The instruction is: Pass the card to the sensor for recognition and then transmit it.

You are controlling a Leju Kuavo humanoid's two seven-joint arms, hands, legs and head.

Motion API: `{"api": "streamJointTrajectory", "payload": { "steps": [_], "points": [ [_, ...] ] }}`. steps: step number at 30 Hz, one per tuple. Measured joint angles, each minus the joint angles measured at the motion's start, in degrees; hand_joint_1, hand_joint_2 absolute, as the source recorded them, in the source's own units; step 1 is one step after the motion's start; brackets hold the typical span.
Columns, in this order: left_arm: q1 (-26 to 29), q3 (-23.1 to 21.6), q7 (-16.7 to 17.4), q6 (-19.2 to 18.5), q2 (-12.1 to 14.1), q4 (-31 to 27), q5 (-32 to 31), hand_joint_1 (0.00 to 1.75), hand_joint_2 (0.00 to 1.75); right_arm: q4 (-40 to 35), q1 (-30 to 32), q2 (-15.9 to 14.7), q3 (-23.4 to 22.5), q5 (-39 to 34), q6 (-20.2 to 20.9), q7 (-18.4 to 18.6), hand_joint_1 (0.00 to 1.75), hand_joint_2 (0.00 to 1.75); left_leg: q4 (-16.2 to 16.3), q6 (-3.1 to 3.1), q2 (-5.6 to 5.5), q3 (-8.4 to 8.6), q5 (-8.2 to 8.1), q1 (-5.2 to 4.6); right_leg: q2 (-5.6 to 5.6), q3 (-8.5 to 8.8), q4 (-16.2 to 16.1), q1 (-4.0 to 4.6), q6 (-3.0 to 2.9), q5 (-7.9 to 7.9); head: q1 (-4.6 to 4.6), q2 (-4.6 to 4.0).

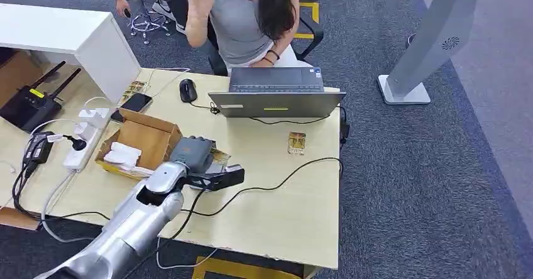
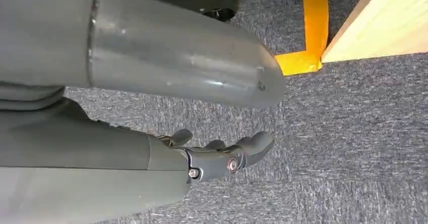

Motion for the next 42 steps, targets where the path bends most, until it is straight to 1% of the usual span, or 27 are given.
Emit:
{"api": "streamJointTrajectory", "payload": {
  "steps": [5, 9, 11, 14, 15, 18, 20, 22, 26, 30, 36, 42],
  "points": [
    [-0.03, 0.00, 0.29, 0.89, -0.52, 0.04, 1.03, 1.75, 1.75, 0.00, 0.02, -0.20, 0.00, 0.59, -0.77, 0.00, 0.00, 0.00, 0.01, 0.00, -0.01, 0.00, 0.00, 0.00, 0.00, 0.00, 0.00, 0.00, 0.00, 0.00, 0.00, 0.00],
    [-0.15, 0.00, 0.24, 4.73, -1.25, -0.07, 1.01, 1.75, 1.75, 0.00, 0.09, -0.31, 0.00, 0.81, -0.94, 0.02, 0.00, 0.00, 0.01, 0.00, 0.00, 0.01, 0.00, 0.00, 0.00, 0.00, 0.00, 0.00, 0.00, 0.00, 0.00, 0.00],
    [-0.29, 0.00, 0.33, 7.50, -1.81, -0.68, 0.52, 1.75, 1.75, 0.00, 0.22, -0.42, 0.00, 1.10, -0.94, 0.09, 0.00, 0.00, 0.01, 0.00, -0.01, 0.00, 0.00, 0.00, -0.01, 0.00, 0.00, 0.00, 0.00, 0.00, 0.00, 0.00],
    [-0.95, 0.00, 0.44, 8.98, -2.27, -1.93, -0.21, 1.75, 1.75, 0.00, 0.33, -0.50, 0.00, 1.25, -0.96, 0.35, 0.00, 0.00, 0.01, 0.00, -0.02, 0.00, 0.00, 0.00, -0.04, 0.01, 0.00, 0.00, 0.00, 0.00, 0.00, 0.00],
    [-1.07, 0.00, 0.53, 10.17, -2.43, -2.23, -0.88, 1.75, 1.75, 0.00, 0.37, -0.52, 0.02, 1.55, -0.96, 0.48, 0.00, 0.00, 0.01, 0.00, -0.01, 0.00, 0.00, 0.00, -0.04, 0.01, 0.00, 0.00, 0.00, 0.00, -0.02, 0.00],
    [-1.91, 0.24, 1.14, 16.07, -2.78, -4.18, -3.57, 1.75, 1.75, 0.00, 0.45, -0.57, 0.07, 1.90, -0.94, 0.70, 0.00, 0.00, 0.02, 0.02, -0.05, 0.01, 0.02, 0.00, -0.08, 0.01, 0.00, 0.00, 0.00, 0.00, 0.00, 0.00],
    [-3.64, 0.76, 1.73, 18.35, -3.26, -4.92, -5.37, 1.75, 1.75, 0.00, 0.43, -0.72, 0.09, 2.06, -0.68, 0.96, 0.00, 0.00, 0.02, 0.06, -0.12, -0.02, 0.05, 0.00, -0.16, 0.02, 0.00, 0.00, 0.00, 0.00, 0.00, 0.00],
    [-6.48, 1.48, 2.51, 20.02, -3.82, -4.96, -7.14, 1.75, 1.75, 0.02, 0.45, -1.02, 0.26, 2.47, -0.39, 1.40, 0.00, 0.00, 0.03, 0.09, -0.14, -0.03, 0.07, 0.00, -0.17, 0.04, 0.00, 0.00, 0.01, 0.02, 0.02, 0.00],
    [-12.20, 4.16, 2.82, 21.44, -3.58, -3.58, -8.33, 1.75, 1.75, 0.02, 0.39, -1.44, 0.88, 3.61, -0.44, 2.45, 0.00, 0.00, 0.02, 0.08, -0.10, -0.04, 0.08, 0.00, -0.14, 0.05, 0.02, 0.00, 0.01, 0.09, 0.02, 0.00],
    [-15.63, 7.11, 1.99, 21.81, -2.32, -0.76, -8.50, 1.75, 1.75, 0.02, 0.35, -1.46, 1.33, 3.74, -0.57, 2.67, 0.00, 0.00, 0.02, 0.07, -0.09, -0.01, 0.12, 0.01, -0.11, 0.03, 0.02, 0.01, 0.00, 0.09, -0.02, 0.00],
    [-17.96, 9.25, 2.25, 22.12, -1.27, 2.84, -9.46, 1.75, 1.75, 0.02, 0.35, -1.53, 1.92, 4.57, -0.61, 3.65, 0.00, 0.00, 0.01, 0.07, -0.13, -0.05, 0.13, 0.01, -0.14, 0.04, 0.03, 0.01, 0.00, 0.09, 0.00, 0.00],
    [-18.33, 9.42, 2.25, 22.80, -0.94, 5.77, -9.79, 1.75, 1.75, 0.02, 0.34, -1.53, 2.27, 4.75, -0.68, 3.67, 0.00, 0.00, 0.03, 0.07, -0.13, -0.06, 0.12, 0.00, -0.15, 0.04, 0.02, 0.00, 0.01, 0.09, 0.00, 0.00]
  ]
}}
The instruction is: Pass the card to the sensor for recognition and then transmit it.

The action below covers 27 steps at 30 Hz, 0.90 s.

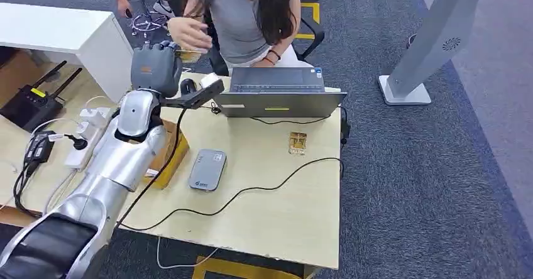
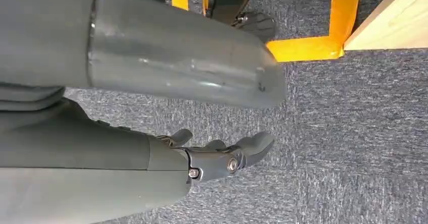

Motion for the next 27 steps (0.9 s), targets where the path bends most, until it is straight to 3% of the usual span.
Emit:
{"api": "streamJointTrajectory", "payload": {
  "steps": [3, 4, 5, 12, 27],
  "points": [
    [-0.04, 0.33, 0.00, 0.09, 0.09, 0.68, 0.00, 1.75, 1.75, 0.00, 0.00, 0.00, 0.07, 0.02, -0.02, 0.00, 0.00, 0.00, 0.00, 0.00, 0.00, 0.00, 0.00, 0.00, 0.00, 0.00, 0.00, 0.00, 0.00, 0.00, 0.00, 0.00],
    [-0.07, 0.46, 0.00, 0.22, 0.18, 0.96, 0.00, 0.21, 1.75, 0.00, 0.00, 0.00, 0.11, 0.02, -0.02, 0.00, 0.00, 0.00, 0.00, 0.00, 0.00, 0.00, 0.00, 0.00, 0.00, 0.00, 0.00, 0.00, 0.00, 0.00, 0.02, 0.00],
    [-0.05, 0.55, 0.00, 0.48, 0.20, 1.18, 0.02, 0.00, 1.75, 0.00, -0.01, 0.00, 0.17, 0.04, -0.04, 0.00, 0.00, 0.00, 0.00, 0.00, 0.00, 0.00, 0.00, 0.00, 0.00, 0.00, 0.00, 0.00, 0.00, 0.00, 0.00, 0.00],
    [0.50, 1.22, -0.15, 3.04, 0.96, 2.93, -0.26, 0.00, 1.75, 0.00, -0.01, 0.00, 0.52, 0.57, -0.26, 0.42, 0.00, 0.00, -0.01, 0.00, 0.00, 0.00, 0.00, 0.01, 0.00, 0.00, 0.01, 0.01, 0.00, 0.00, 0.00, 0.00],
    [0.90, 1.40, -0.15, 3.17, 1.38, 4.15, -0.44, 0.00, 1.75, 0.00, -0.01, -0.02, 0.87, 0.66, -0.26, 0.48, 0.00, 0.00, 0.00, 0.00, -0.02, -0.01, 0.00, 0.01, -0.01, 0.00, 0.00, 0.01, 0.00, 0.00, 0.00, 0.00]
  ]
}}
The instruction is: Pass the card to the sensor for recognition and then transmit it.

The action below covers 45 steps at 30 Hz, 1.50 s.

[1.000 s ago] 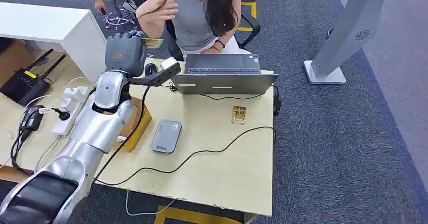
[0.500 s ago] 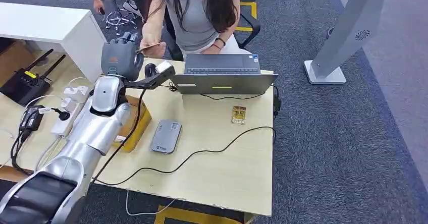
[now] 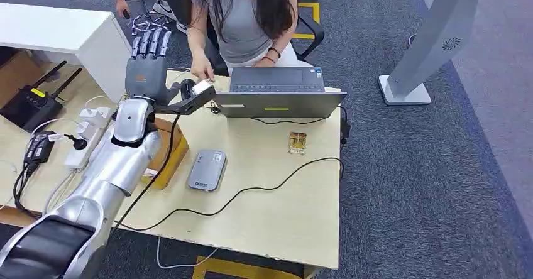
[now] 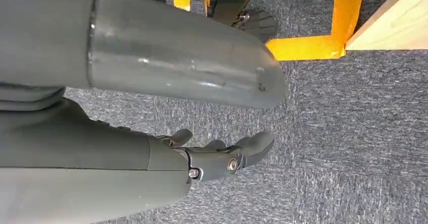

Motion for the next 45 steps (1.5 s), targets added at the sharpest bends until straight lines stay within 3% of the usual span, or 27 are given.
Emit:
{"api": "streamJointTrajectory", "payload": {
  "steps": [10, 12, 13, 16, 19, 21, 24, 28, 30, 33, 38, 45],
  "points": [
    [1.54, 0.94, -1.90, 0.00, -0.07, 0.24, 1.74, 0.00, 1.75, 0.02, 0.06, 0.00, 0.00, -0.09, -0.33, -0.04, 0.00, 0.00, 0.00, 0.00, 0.01, 0.00, 0.00, 0.00, 0.01, 0.00, 0.00, 0.00, 0.00, 0.00, 0.00, 0.00],
    [3.33, 1.29, -2.91, -0.04, -0.13, -0.07, 2.36, 0.00, 1.75, 0.00, 0.18, 0.00, 0.00, -0.51, -0.44, -0.29, 0.00, 0.00, -0.01, 0.01, 0.03, 0.00, -0.01, -0.01, 0.03, 0.03, 0.00, -0.01, 0.00, 0.00, 0.00, 0.00],
    [5.37, 1.36, -4.97, -0.98, -0.11, -2.49, 3.95, 0.00, 1.75, 0.02, 0.32, 0.02, -0.06, -1.58, -0.70, -0.79, 0.00, 0.00, -0.02, 0.01, 0.06, 0.02, -0.02, -0.03, 0.03, 0.06, 0.00, -0.02, 0.00, -0.01, 0.02, 0.00],
    [19.15, 1.73, -8.48, -0.87, 1.25, -15.78, 4.02, 0.00, 1.75, 0.00, 1.20, 0.02, -1.69, -5.21, -1.29, -2.45, 0.00, 0.00, -0.16, 0.05, 0.34, 0.33, -0.25, -0.19, 0.33, 0.19, -0.02, -0.18, 0.08, -0.16, -0.02, 0.00],
    [37.50, 2.58, -9.72, 5.27, 2.60, -30.62, 2.43, 0.00, 1.75, 0.00, 2.65, 0.02, -3.51, -6.95, -1.86, -3.43, 0.00, 0.00, -0.17, 0.06, 0.69, 0.45, -0.60, -0.24, 0.69, 0.15, -0.02, -0.22, 0.08, -0.43, -0.04, 0.00],
    [46.01, 3.06, -10.56, 8.49, 3.30, -37.10, 1.77, 0.00, 1.75, 0.00, 3.30, 0.02, -4.59, -7.65, -2.21, -3.61, 0.00, 0.00, -0.17, 0.11, 0.52, 0.39, -0.65, -0.24, 0.50, 0.15, -0.05, -0.22, 0.13, -0.58, -0.04, 0.00],
    [54.53, 3.85, -11.56, 10.27, 4.22, -44.71, 0.74, 0.00, 1.75, 0.00, 3.30, 0.02, -5.88, -8.28, -2.84, -3.58, 0.00, 0.00, -0.17, 0.19, 0.33, 0.37, -0.71, -0.25, 0.25, 0.25, -0.07, -0.22, 0.20, -0.69, -0.04, 0.00],
    [60.95, 3.91, -12.00, 10.18, 4.79, -50.84, 0.02, 0.00, 1.75, 0.00, 3.32, 0.02, -6.99, -8.46, -3.06, -3.74, 0.00, 0.00, -0.17, 0.20, 0.26, 0.41, -0.70, -0.24, 0.13, 0.34, -0.08, -0.22, 0.18, -0.70, -0.04, 0.00],
    [63.00, 3.89, -11.71, 9.29, 5.55, -53.21, -0.09, 0.00, 1.75, 0.00, 3.32, 0.06, -7.32, -8.44, -3.19, -3.74, 0.00, 0.00, -0.17, 0.21, 0.26, 0.46, -0.69, -0.24, 0.14, 0.40, -0.08, -0.22, 0.19, -0.68, -0.04, 0.00],
    [64.97, 3.89, -8.59, 5.37, 7.11, -55.17, -0.09, 0.00, 1.75, 0.00, 3.30, 0.09, -7.78, -8.35, -3.34, -3.76, 0.00, 0.00, -0.17, 0.22, 0.18, 0.53, -0.66, -0.24, 0.07, 0.48, -0.08, -0.22, 0.19, -0.67, -0.07, 0.00],
    [64.54, 5.33, -2.27, -9.67, 10.11, -54.73, 3.34, 0.00, 1.75, 0.00, 3.27, 0.09, -8.17, -7.08, -3.15, -3.48, 0.00, 0.00, -0.17, 0.15, 0.14, 0.58, -0.61, -0.21, 0.03, 0.52, -0.07, -0.19, 0.15, -0.64, -0.07, 0.00],
    [60.26, 10.73, -2.91, -13.44, 10.88, -49.02, 5.07, 0.00, 1.75, 0.00, 3.03, 0.09, -8.17, -5.68, -2.64, -3.08, 0.00, 0.00, -0.17, 0.12, 0.09, 0.56, -0.55, -0.19, -0.02, 0.54, -0.06, -0.18, 0.12, -0.62, -0.04, 0.00]
  ]
}}
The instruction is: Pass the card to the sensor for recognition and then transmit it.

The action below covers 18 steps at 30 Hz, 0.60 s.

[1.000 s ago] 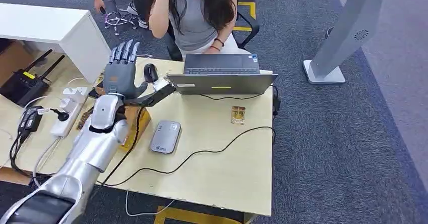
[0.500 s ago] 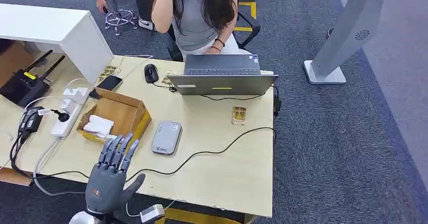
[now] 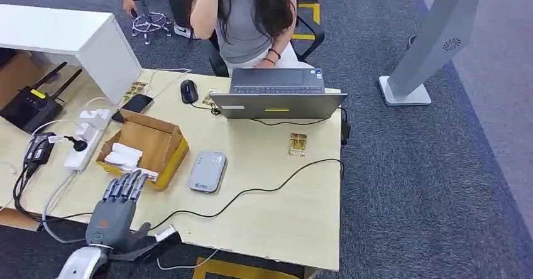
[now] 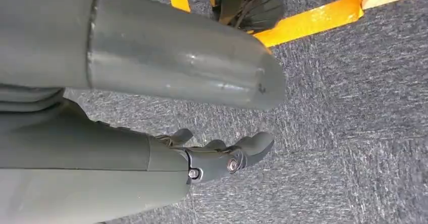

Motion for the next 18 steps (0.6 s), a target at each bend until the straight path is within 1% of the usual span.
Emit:
{"api": "streamJointTrajectory", "payload": {
  "steps": [2, 5, 8, 18],
  "points": [
    [-0.35, 0.70, 0.00, -0.33, 0.00, 0.68, 0.02, 0.00, 1.75, 0.00, -0.02, 0.00, 0.00, 0.09, 0.00, 0.00, 0.00, 0.00, 0.00, 0.00, 0.00, 0.00, 0.00, -0.01, 0.00, 0.00, 0.00, 0.00, 0.00, 0.00, 0.00, 0.00],
    [-1.18, 1.61, 0.00, -2.05, 0.15, 1.87, -0.18, 0.00, 1.75, 0.00, -0.04, 0.00, 0.00, 0.50, 0.18, 0.02, 0.00, 0.00, 0.00, 0.00, -0.02, -0.01, 0.00, -0.02, 0.00, -0.01, -0.01, -0.01, 0.01, 0.00, -0.02, 0.00],
    [-2.37, 2.55, 0.00, -3.00, 0.15, 3.14, -0.26, 0.00, 1.75, 0.00, -0.07, 0.00, 0.02, 0.94, 0.43, 0.22, 0.00, 0.00, 0.01, 0.00, -0.02, 0.00, 0.00, -0.01, 0.00, -0.01, -0.01, 0.00, 0.01, 0.00, 0.00, 0.00],
    [-6.44, 3.47, 0.00, -3.52, 0.09, 6.10, -1.07, 0.00, 1.75, 0.00, -0.13, 0.00, 0.28, 2.34, 0.85, 0.94, 0.00, 0.00, 0.01, 0.02, -0.06, 0.00, 0.02, 0.00, -0.02, 0.00, -0.01, 0.00, 0.00, 0.00, 0.00, 0.00]
  ]
}}
